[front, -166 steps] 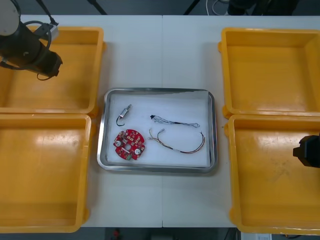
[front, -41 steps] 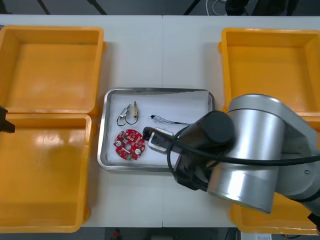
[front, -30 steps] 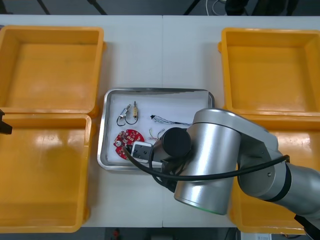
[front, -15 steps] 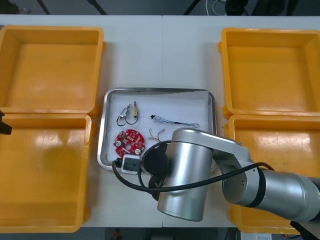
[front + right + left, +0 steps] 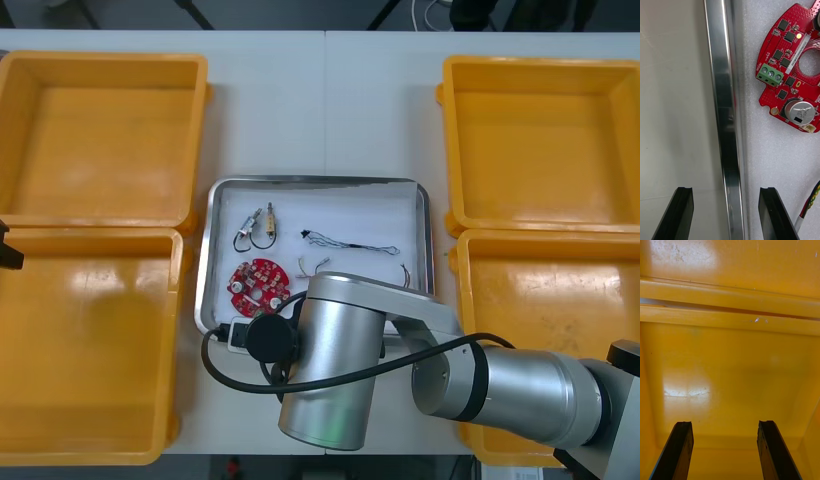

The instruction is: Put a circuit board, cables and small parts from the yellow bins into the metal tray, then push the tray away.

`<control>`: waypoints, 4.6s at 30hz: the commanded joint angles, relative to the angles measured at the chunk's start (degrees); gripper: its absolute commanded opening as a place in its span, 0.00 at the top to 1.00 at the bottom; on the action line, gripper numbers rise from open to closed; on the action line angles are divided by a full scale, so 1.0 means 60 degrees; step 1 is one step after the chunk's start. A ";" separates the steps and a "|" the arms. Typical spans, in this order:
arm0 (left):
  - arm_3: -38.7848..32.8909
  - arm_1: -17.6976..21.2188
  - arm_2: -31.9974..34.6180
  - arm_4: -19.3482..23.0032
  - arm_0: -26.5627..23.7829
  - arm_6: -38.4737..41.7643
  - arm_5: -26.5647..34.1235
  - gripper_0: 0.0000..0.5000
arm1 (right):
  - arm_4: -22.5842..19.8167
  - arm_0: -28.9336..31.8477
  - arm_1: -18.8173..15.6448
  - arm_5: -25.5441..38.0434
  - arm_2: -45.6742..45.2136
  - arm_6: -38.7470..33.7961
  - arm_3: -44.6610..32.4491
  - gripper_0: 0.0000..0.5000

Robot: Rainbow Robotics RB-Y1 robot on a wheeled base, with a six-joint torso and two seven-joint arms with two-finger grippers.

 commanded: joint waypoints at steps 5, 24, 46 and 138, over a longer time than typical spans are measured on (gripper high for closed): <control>-0.0279 -0.0068 0.0331 -0.0087 0.0209 -0.0455 -0.0100 0.00 | 0.0175 -0.0275 0.0239 -0.0110 0.0191 0.0373 0.0004 0.00; -0.0279 -0.0068 0.0331 -0.0087 0.0209 -0.0455 -0.0100 0.00 | 0.0306 -0.0304 0.0283 -0.0520 0.0191 0.0549 0.0341 0.00; -0.0279 -0.0068 0.0331 -0.0087 0.0209 -0.0455 -0.0100 0.00 | 0.0394 -0.0773 0.0107 -0.0461 0.0250 0.0886 0.0341 1.00; -0.0279 -0.0068 0.0331 -0.0087 0.0209 -0.0455 -0.0100 0.00 | 0.1141 -0.3336 0.0898 -0.1853 -0.2094 0.1574 0.3710 0.00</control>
